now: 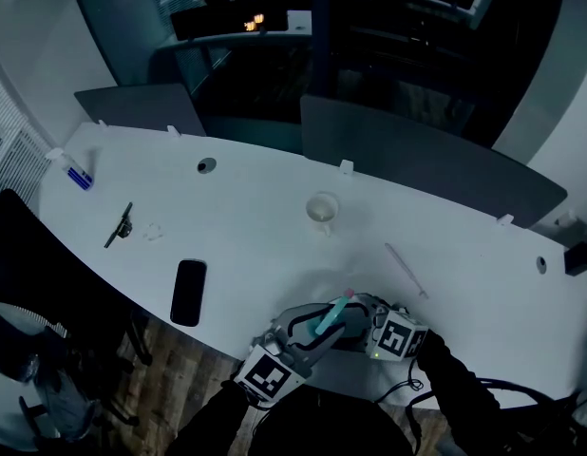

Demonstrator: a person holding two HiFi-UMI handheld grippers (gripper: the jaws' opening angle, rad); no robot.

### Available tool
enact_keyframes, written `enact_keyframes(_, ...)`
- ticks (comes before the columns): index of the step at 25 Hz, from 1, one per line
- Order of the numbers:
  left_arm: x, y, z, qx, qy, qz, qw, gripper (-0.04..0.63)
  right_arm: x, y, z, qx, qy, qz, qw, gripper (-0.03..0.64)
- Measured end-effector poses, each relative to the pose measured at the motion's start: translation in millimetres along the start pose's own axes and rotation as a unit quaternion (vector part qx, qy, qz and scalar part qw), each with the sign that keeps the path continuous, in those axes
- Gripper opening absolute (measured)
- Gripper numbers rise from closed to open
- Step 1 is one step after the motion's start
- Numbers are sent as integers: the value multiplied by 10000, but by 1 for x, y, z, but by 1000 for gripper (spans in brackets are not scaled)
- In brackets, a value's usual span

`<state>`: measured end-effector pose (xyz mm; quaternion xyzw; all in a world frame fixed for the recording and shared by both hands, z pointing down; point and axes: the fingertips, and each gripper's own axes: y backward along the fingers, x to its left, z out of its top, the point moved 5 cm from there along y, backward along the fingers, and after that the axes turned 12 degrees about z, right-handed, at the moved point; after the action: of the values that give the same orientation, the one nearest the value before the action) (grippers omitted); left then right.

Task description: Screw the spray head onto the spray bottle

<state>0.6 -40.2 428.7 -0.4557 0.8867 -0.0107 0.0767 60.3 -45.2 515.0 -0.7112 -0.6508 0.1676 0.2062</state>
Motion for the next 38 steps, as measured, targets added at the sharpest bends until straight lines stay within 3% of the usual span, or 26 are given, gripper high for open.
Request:
enact_keyframes(2,0,1,-4,73,-40,-134,9999,143,-2,-1,-1,113,58,390,9992,341)
enact_keyframes(4,0,2,-3,74,-97,-28,9999,143,-3,-4,0,110,-69,312,9994,341)
enact_keyframes(6,0,2,-1,46,-236,278,9993,143,0,-2,0,-60,-356,-235,9991,342)
enact_keyframes(8,2,0,-2,-14,-283,720,9970,143,4,7,0,-392,-742,-1095,9904,342)
enact_keyframes(10,6,-4,-3,-67,-251,1169,9928,143,7,15,3,-729,-1149,-1931,9717,342)
enact_keyframes(13,10,-13,-3,-146,-262,1715,9847,143,13,12,9,-669,-1363,-2847,9465,342)
enact_keyframes(18,9,-18,-2,-170,-319,2304,9724,143,14,-11,14,-286,-1273,-3881,9123,342)
enact_keyframes(21,8,-19,-1,-221,-270,2340,9716,143,10,-9,14,-339,-1316,-4067,9034,342)
enact_keyframes(23,9,-18,-1,-328,-66,2264,9734,143,7,-8,12,-526,-1332,-3932,9082,341)
enact_keyframes(25,11,-15,-1,-373,84,2046,9781,143,4,-5,10,-622,-1232,-3556,9244,310)
enact_keyframes(29,15,-7,-3,-316,-97,1338,9905,143,-2,-2,7,-648,-698,-2309,9683,305)
enact_keyframes(32,16,-2,-4,-203,-135,830,9963,143,-6,2,1,-538,-295,-1153,9914,302)
enact_keyframes(35,13,1,-5,-197,-102,548,9983,143,-12,6,1,-170,-4,-134,9998,301)
enact_keyframes(38,12,1,-5,-223,-151,592,9979,143,-15,7,3,212,13,92,9997,299)
